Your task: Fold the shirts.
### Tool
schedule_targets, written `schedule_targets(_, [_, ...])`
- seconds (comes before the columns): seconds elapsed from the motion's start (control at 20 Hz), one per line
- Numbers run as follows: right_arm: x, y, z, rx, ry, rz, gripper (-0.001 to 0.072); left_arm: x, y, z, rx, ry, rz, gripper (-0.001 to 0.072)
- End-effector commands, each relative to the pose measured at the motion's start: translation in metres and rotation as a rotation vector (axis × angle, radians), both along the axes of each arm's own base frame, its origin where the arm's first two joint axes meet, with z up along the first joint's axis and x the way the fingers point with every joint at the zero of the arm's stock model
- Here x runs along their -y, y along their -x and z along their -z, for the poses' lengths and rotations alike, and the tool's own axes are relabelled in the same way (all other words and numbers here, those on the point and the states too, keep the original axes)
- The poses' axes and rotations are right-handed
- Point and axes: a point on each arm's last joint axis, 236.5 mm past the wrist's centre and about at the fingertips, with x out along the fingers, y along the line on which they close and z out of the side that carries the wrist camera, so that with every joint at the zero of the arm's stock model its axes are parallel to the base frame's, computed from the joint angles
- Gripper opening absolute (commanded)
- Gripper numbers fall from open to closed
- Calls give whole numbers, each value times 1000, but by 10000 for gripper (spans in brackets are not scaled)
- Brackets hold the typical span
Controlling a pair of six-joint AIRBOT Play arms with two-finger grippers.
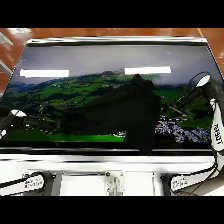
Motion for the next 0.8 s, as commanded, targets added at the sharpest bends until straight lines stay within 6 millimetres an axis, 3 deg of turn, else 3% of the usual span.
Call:
schedule_targets(0.0, [-23, 5, 35, 16, -13, 35, 597, 1, 2, -16, 30, 10, 13, 36])
schedule_targets(0.25, [-43, 4, 53, 42, -1, 46, 594, 0, -1, -25, 66, -2, 12, 36])
schedule_targets(0.4, [-45, 6, 57, 44, 48, 8, 89, -1, -4, -27, 77, -6, 11, 35])
schedule_targets(0.5, [-46, -5, 39, 111, 37, -23, 61, -6, -20, -44, 142, -25, 13, 34])
schedule_targets(0.6, [-42, -36, -11, 310, 59, -77, 60, -16, -54, -93, 304, -76, 6, 33])
schedule_targets(0.65, [-39, -56, -52, 453, 80, -112, 60, -22, -73, -131, 415, -109, 6, 33])
schedule_targets(0.7, [-38, -75, -108, 624, 108, -154, 60, -27, -90, -177, 543, -148, 2, 33])
schedule_targets(0.75, [-36, -87, -175, 801, 146, -182, 60, -31, -102, -238, 700, -195, 2, 33])
